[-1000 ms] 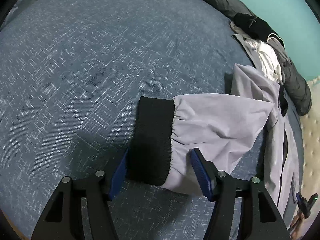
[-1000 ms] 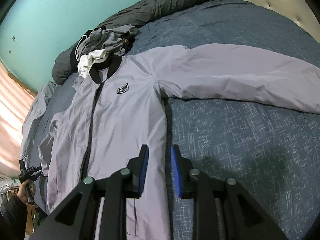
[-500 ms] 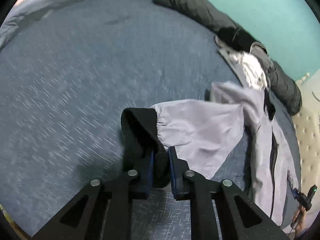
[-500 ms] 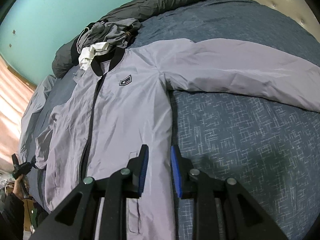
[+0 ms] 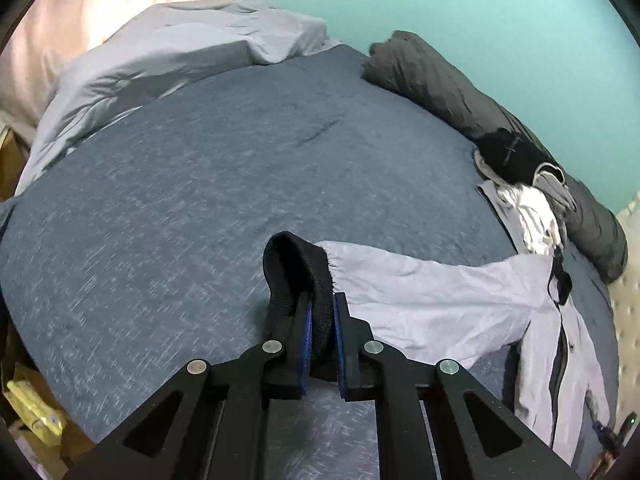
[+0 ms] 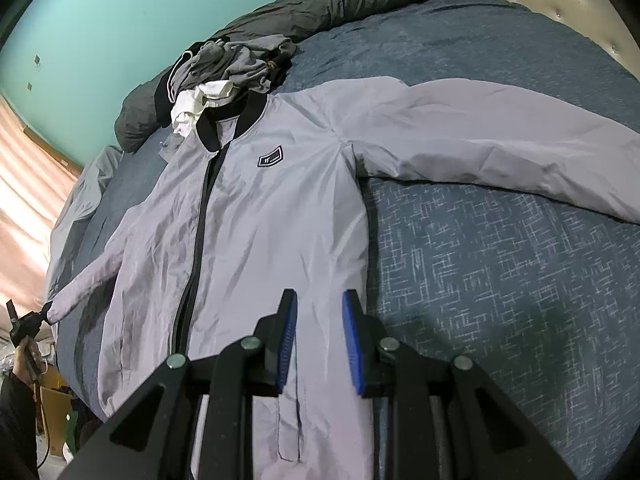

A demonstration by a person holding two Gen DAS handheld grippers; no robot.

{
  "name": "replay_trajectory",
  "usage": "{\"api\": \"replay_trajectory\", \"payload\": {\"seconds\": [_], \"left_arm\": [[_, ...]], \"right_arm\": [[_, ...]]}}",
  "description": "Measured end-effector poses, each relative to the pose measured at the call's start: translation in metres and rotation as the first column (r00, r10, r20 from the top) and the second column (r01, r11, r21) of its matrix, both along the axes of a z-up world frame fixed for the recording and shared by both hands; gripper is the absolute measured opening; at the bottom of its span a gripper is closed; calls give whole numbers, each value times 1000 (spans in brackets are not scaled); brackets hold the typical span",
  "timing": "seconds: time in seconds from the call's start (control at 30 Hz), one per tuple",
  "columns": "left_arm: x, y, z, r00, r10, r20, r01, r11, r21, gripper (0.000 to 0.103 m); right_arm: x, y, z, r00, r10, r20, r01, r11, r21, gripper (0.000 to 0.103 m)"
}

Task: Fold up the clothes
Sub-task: 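Pull that sleeve outward with the left tool and release it flat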

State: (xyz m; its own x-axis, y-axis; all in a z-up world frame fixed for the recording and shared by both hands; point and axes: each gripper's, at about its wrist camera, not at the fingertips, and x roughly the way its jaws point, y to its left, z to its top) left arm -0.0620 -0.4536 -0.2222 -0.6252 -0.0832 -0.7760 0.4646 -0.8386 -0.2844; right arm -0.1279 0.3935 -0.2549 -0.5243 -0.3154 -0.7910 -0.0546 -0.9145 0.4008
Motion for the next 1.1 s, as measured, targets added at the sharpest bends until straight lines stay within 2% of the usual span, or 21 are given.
{"api": "replay_trajectory", "payload": {"seconds": [0.27, 0.43, 0.63, 0.8, 0.83, 0.93, 1.03, 1.1], "left_arm": [[10, 7, -67, 991, -3, 132, -9, 996, 87, 10], [14, 4, -99, 984, 11, 178, -34, 992, 126, 11], [20, 1, -95, 982, 42, 185, -64, 991, 115, 15], [24, 10, -70, 986, 70, 152, -75, 997, 28, 16], [19, 17, -66, 988, 45, 144, -49, 999, 23, 16], [-6, 52, -61, 987, -104, 120, 102, 995, 23, 16], [-37, 90, -72, 962, -233, 143, 230, 973, 33, 16], [-54, 104, -87, 950, -269, 156, 261, 963, 65, 16]], "right_arm": [[-4, -7, -4, 1000, 1, 8, -1, 1000, -3, 23], [-3, -18, 1, 999, 42, -1, -42, 999, 13, 23], [3, -18, 2, 999, 53, -1, -53, 998, 16, 23], [5, -12, -1, 1000, 28, 8, -28, 1000, -2, 23], [5, -12, -1, 1000, 25, 9, -25, 1000, -6, 23], [4, -14, -1, 1000, 25, 9, -25, 1000, -11, 23], [4, -19, 0, 999, 32, 7, -32, 999, -10, 23], [5, -24, 2, 999, 46, 4, -46, 999, -3, 23]]}}
